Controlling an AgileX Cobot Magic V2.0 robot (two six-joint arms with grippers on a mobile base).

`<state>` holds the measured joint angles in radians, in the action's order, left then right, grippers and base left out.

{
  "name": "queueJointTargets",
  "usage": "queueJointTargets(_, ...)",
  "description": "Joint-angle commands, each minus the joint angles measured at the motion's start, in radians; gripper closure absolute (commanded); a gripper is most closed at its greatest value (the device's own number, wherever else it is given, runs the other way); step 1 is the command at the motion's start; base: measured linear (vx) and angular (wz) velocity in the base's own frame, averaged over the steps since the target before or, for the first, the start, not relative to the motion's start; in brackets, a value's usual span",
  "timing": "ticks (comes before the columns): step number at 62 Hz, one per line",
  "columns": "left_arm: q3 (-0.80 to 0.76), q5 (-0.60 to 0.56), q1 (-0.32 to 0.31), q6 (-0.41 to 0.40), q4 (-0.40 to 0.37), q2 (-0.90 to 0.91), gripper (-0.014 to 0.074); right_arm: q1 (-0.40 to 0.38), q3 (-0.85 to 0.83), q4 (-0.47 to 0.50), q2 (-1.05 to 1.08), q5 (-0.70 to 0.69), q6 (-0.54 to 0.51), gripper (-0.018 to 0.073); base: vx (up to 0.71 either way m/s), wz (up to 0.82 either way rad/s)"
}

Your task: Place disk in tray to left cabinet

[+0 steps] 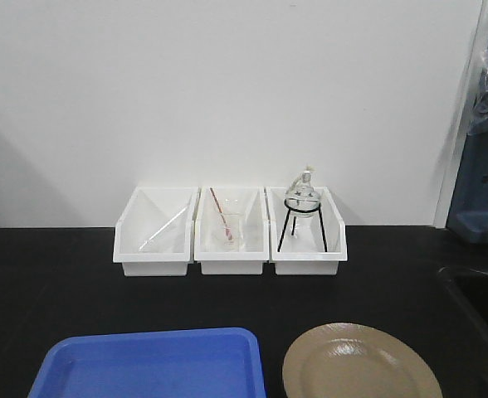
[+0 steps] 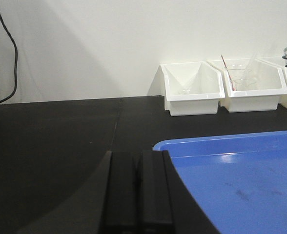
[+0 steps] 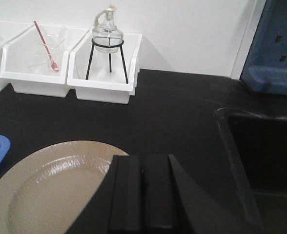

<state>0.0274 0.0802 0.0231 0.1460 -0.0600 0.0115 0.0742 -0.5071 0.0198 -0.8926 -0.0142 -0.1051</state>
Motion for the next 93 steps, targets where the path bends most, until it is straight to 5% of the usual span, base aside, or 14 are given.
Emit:
queueJointTargets(1, 0.019, -0.080, -0.003, -0.010, -0.002, 0.015, 0.0603, -0.005, -0.039, 0.037, -0.003, -0.086, -0.004, 0.0523, 0.00, 0.00)
queueJointTargets(16, 0.019, -0.080, -0.003, -0.010, -0.002, 0.015, 0.0603, -0.005, -0.039, 0.042, -0.003, -0.079, -0.004, 0.0294, 0.00, 0.00)
queueJointTargets(32, 0.019, -0.080, -0.003, -0.010, -0.002, 0.015, 0.0603, -0.005, -0.039, 0.077, -0.003, -0.041, -0.001, -0.0172, 0.00, 0.00)
queueJointTargets(39, 0.019, -0.080, -0.003, -0.010, -0.002, 0.015, 0.0603, -0.004, -0.039, 0.157, -0.001, 0.014, 0.021, -0.0167, 0.00, 0.00)
queueJointTargets(51, 0.019, -0.080, -0.003, -0.010, -0.002, 0.015, 0.0603, -0.035, -0.039, 0.456, -0.053, 0.220, 0.184, -0.0115, 0.00, 0.00)
queueJointTargets(60, 0.019, -0.080, -0.003, -0.010, -0.002, 0.015, 0.0603, -0.114, -0.042, 0.679, -0.173, 0.338, 0.143, -0.0011, 0.00, 0.00)
queueJointTargets(66, 0.019, -0.080, -0.003, -0.010, -0.002, 0.015, 0.0603, -0.194, -0.055, 0.827, -0.252, 0.421, 0.022, 0.0057, 0.00, 0.00)
queueJointTargets(82, 0.019, -0.080, -0.003, -0.010, -0.002, 0.015, 0.0603, -0.469, -0.202, 1.251, -0.463, 0.818, -0.525, 0.0118, 0.00, 0.00)
queueJointTargets(93, 0.019, -0.080, -0.003, -0.010, -0.002, 0.015, 0.0603, -0.570, -0.218, 1.350, -0.532, 0.941, -0.678, 0.0118, 0.00, 0.00)
